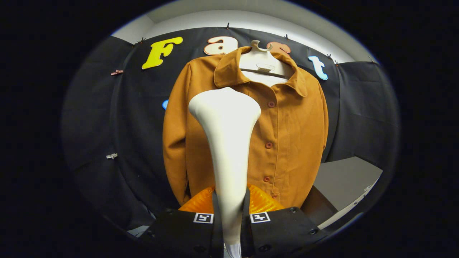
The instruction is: Iron the clothes twice with a garment steamer, once on the left side and once on the right side.
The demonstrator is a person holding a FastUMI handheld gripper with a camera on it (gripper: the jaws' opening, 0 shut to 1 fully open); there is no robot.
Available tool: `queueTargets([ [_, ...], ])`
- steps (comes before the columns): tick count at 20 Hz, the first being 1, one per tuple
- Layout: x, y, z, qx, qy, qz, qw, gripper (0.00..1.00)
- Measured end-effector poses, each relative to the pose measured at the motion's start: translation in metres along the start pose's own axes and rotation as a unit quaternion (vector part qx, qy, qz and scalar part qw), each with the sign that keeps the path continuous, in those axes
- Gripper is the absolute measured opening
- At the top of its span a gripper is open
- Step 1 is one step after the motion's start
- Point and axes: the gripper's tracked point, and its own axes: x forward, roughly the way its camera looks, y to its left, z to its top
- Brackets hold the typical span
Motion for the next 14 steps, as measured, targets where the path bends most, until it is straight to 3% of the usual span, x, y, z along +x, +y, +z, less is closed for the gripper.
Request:
queueTargets([
  [7, 0.038, -0.008, -0.029, -0.015, 0.006, -0.046, 0.999, 0.22],
  [14, 0.037, -0.007, -0.088, -0.014, 0.027, -0.047, 0.998, 0.22],
])
